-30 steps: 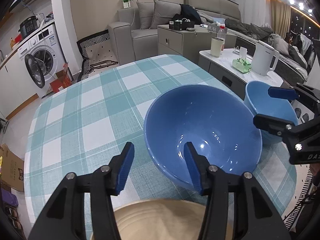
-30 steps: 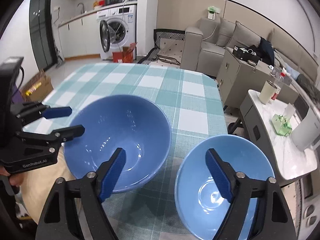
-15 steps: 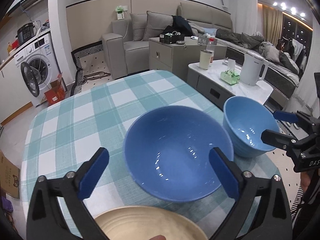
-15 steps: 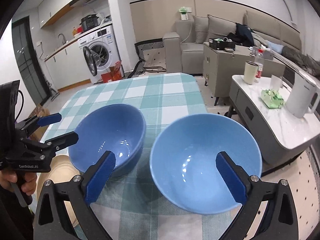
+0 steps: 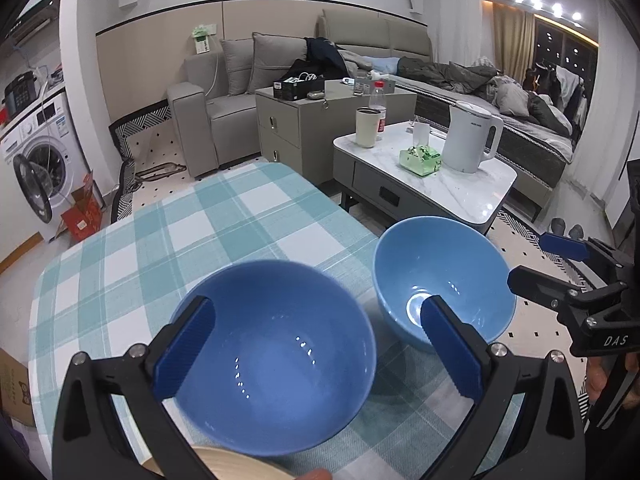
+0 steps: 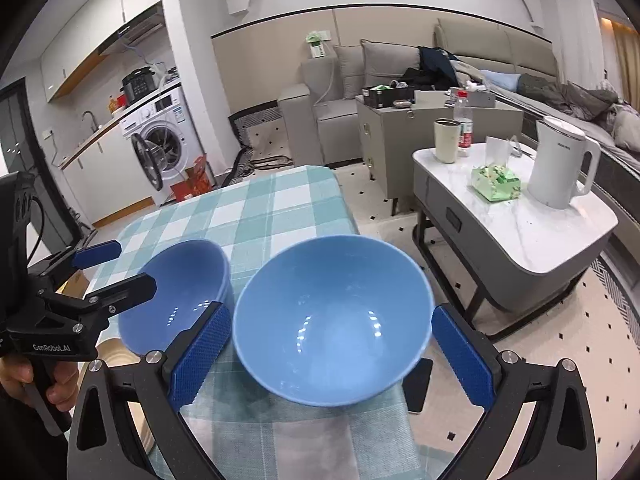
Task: Organize plates and bowls
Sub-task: 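Move both grippers to the rim of the light blue bowl, then close both grippers on the light blue bowl's rim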
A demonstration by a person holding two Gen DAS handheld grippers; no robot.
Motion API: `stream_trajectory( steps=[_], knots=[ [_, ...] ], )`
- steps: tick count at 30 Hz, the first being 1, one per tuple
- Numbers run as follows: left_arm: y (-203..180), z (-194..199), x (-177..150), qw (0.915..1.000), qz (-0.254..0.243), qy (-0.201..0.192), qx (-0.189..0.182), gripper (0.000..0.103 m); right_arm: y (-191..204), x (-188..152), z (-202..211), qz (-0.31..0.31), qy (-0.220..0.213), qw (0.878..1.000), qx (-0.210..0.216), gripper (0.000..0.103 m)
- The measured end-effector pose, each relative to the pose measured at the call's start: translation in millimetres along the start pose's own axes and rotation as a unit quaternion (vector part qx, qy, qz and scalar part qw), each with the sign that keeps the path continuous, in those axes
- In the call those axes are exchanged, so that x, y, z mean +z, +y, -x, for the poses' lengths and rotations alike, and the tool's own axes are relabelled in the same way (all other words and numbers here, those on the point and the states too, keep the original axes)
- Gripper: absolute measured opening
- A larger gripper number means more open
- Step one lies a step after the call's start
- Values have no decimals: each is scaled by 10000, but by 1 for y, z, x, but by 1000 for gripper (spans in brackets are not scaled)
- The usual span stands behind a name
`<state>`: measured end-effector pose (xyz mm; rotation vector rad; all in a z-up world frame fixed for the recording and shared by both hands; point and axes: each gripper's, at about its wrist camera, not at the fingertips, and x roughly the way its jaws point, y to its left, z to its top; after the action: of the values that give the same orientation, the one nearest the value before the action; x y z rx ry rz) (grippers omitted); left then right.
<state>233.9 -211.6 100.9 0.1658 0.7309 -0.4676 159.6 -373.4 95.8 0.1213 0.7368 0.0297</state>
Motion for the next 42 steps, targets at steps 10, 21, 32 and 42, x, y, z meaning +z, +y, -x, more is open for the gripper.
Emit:
stream_trajectory(
  steps=[10, 21, 32, 42],
  knots=[
    [-13, -29, 12, 9996, -51, 204, -186, 103, -17, -1, -4, -215, 78, 9996, -189, 102],
    [-31, -50, 20, 9986, -397, 348, -91, 103, -36, -5, -23, -579, 340, 9977, -110, 102],
    [-49, -72, 23, 9964, -699, 455, -181, 92, -47, -13, -41, -602, 607, 9963, -97, 97],
    [-63, -94, 27, 9928, -908, 714, -303, 58, -48, -20, -52, -532, 783, 9955, -47, 81]
  ],
)
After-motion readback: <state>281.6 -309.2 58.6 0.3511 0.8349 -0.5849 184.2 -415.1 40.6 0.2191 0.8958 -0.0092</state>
